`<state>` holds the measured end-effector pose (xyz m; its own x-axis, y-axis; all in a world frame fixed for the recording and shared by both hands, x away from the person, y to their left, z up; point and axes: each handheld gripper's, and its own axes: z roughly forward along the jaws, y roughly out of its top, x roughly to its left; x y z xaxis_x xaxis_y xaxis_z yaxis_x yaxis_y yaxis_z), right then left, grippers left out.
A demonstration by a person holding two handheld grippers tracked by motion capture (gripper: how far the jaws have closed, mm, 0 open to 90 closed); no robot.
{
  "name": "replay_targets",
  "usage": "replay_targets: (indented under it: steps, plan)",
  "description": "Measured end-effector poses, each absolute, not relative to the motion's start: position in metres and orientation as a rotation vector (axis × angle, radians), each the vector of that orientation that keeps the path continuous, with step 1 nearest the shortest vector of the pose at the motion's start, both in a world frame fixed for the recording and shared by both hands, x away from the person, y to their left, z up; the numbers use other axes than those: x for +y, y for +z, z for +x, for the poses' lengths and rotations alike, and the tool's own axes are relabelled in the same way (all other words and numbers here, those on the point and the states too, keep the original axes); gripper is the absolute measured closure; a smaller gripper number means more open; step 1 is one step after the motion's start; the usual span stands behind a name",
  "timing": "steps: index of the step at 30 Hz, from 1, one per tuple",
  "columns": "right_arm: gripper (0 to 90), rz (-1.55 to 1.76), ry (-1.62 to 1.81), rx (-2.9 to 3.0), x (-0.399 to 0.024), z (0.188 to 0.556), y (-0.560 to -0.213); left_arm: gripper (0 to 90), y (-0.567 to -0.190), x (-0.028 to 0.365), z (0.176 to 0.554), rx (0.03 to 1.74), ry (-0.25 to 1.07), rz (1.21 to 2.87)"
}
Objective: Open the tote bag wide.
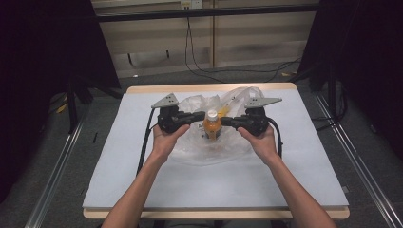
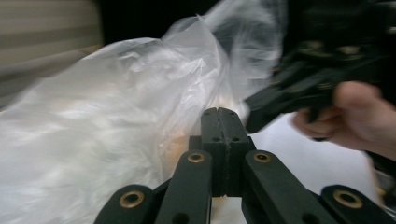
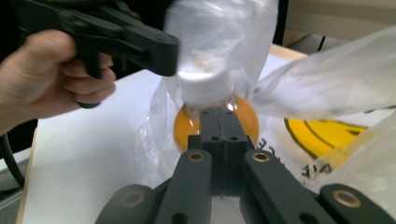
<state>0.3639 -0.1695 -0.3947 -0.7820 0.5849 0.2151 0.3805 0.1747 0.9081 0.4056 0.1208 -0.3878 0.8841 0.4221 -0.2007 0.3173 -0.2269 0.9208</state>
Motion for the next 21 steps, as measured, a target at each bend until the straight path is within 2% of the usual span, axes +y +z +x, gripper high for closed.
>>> replay_targets:
  steps: [5,7,10,13,14,21]
  plan:
    - [90.0,1.003,1.605,2.255,-0.181,0.374,-0.401,90.0,-0.414,0.13,0.43,0.672,0.114,1.912]
    - [90.0,1.042,1.583,2.259,-0.185,0.379,-0.409,90.0,-0.434,0.129,0.44,0.721,0.115,2.003]
    - [90.0,1.078,1.561,2.267,-0.187,0.386,-0.419,90.0,-0.446,0.126,0.442,0.742,0.091,2.035]
    - [90.0,1.12,1.502,2.297,-0.187,0.392,-0.435,90.0,-0.463,0.118,0.444,0.738,0.117,2.157]
    - [90.0,1.15,1.462,2.318,-0.189,0.397,-0.448,90.0,-0.467,0.118,0.444,0.739,0.116,2.17]
    - [90.0,1.278,1.372,2.354,-0.208,0.407,-0.479,90.0,-0.483,0.129,0.442,0.762,0.079,2.24]
